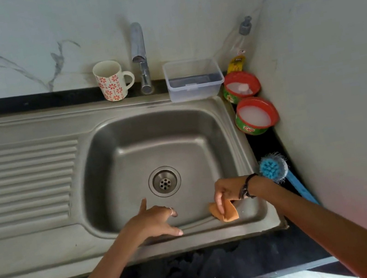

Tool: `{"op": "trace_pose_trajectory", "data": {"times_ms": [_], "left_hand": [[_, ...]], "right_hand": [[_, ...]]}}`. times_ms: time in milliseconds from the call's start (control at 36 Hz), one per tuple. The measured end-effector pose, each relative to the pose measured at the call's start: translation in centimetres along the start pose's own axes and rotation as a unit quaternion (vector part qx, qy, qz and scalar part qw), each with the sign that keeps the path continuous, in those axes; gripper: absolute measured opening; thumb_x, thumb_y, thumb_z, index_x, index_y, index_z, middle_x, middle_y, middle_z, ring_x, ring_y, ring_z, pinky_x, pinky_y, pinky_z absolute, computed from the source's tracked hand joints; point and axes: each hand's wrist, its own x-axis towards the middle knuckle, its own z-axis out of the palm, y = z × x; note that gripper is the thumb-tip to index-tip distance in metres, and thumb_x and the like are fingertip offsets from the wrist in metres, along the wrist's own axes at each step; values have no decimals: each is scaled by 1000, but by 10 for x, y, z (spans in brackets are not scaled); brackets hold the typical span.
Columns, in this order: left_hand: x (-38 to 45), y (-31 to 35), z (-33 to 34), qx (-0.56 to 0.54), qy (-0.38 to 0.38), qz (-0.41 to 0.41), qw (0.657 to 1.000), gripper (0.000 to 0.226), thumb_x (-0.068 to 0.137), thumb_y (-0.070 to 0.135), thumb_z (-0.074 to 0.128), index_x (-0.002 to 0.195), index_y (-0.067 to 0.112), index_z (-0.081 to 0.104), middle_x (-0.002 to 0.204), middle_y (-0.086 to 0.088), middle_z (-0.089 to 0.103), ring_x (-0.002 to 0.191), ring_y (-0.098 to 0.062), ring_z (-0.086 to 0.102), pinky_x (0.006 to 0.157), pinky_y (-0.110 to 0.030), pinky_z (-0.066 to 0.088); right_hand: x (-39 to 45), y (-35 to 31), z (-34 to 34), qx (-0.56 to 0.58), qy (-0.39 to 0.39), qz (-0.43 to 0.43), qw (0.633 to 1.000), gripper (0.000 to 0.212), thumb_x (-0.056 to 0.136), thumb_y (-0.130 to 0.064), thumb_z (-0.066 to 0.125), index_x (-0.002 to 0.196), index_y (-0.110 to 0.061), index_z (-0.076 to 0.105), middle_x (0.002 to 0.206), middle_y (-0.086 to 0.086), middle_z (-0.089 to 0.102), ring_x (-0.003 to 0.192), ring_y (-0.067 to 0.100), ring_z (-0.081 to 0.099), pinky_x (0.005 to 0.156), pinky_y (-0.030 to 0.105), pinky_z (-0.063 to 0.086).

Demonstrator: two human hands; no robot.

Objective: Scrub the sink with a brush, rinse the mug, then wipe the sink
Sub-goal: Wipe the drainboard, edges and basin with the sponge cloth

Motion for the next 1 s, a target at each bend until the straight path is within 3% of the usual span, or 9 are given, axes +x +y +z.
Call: {"op": "trace_pose_trajectory", "data": {"times_ms": [56, 167, 278, 389, 528, 667, 750, 861, 1000], "left_hand": [[3, 3, 1, -10, -6, 9, 1000, 63, 88, 55, 51, 141, 24, 37, 145, 1, 42, 137, -13, 32, 112, -46, -17], [8, 7, 0, -32, -18, 21, 999, 62, 86, 57, 52, 139, 26, 40, 144, 3, 43, 137, -11, 32, 114, -43, -15], [13, 10, -8, -32, -44, 26, 998, 57, 86, 56, 53, 135, 28, 46, 143, 3, 44, 137, -13, 31, 114, -45, -12], [19, 9, -8, -25, -60, 28, 997, 56, 85, 58, 53, 131, 27, 51, 138, 2, 49, 135, -16, 33, 115, -45, -6], [25, 10, -8, -34, -61, 29, 997, 58, 81, 64, 53, 127, 28, 54, 131, 4, 54, 125, -16, 43, 116, -41, 9], [35, 6, -6, -83, -87, 14, 993, 61, 71, 71, 58, 123, 38, 55, 124, 8, 56, 112, -17, 49, 99, -36, 41], [38, 9, -10, -104, -108, 34, 988, 60, 77, 63, 60, 129, 35, 52, 126, 9, 54, 111, -13, 49, 97, -32, 40], [46, 12, -14, -139, -132, 57, 980, 59, 80, 57, 62, 132, 34, 49, 125, 11, 53, 101, -7, 45, 91, -25, 37], [60, 17, -21, -147, -175, 66, 971, 59, 80, 51, 66, 133, 31, 50, 102, 16, 50, 99, -6, 46, 87, -20, 33]], "right_hand": [[3, -3, -6, -57, -3, 35, 998, 28, 82, 6, 45, 84, 4, 74, 73, -1, 62, 75, 17, 55, 78, 26, 45], [15, -18, -14, -185, 20, 87, 979, 22, 81, 3, 51, 93, 3, 70, 106, 18, 66, 84, 26, 61, 69, 27, 44], [29, -31, -8, -259, 30, 72, 963, 25, 88, -6, 51, 111, -4, 63, 120, 14, 59, 98, 29, 58, 75, 31, 43], [46, -28, 4, -234, -78, 125, 961, 32, 90, -13, 53, 120, -7, 60, 128, 13, 56, 113, 30, 55, 94, 35, 44], [56, -8, 11, -310, -57, 153, 937, 35, 93, -22, 51, 126, -10, 55, 128, 8, 56, 116, 28, 54, 100, 43, 40], [75, 3, 22, -408, -65, 213, 885, 39, 97, -26, 45, 133, -11, 47, 139, 7, 47, 129, 31, 42, 107, 62, 19], [100, 8, 19, -417, -62, 260, 869, 35, 95, -21, 43, 127, -16, 54, 135, 4, 51, 126, 34, 44, 103, 71, 12], [119, 12, 2, -427, -18, 250, 869, 34, 95, -14, 38, 124, -16, 57, 131, 1, 54, 122, 31, 48, 104, 51, 29], [138, 26, -29, -458, 7, 279, 844, 36, 91, -23, 40, 120, -21, 60, 130, 0, 55, 128, 31, 42, 104, 71, 0]]}}
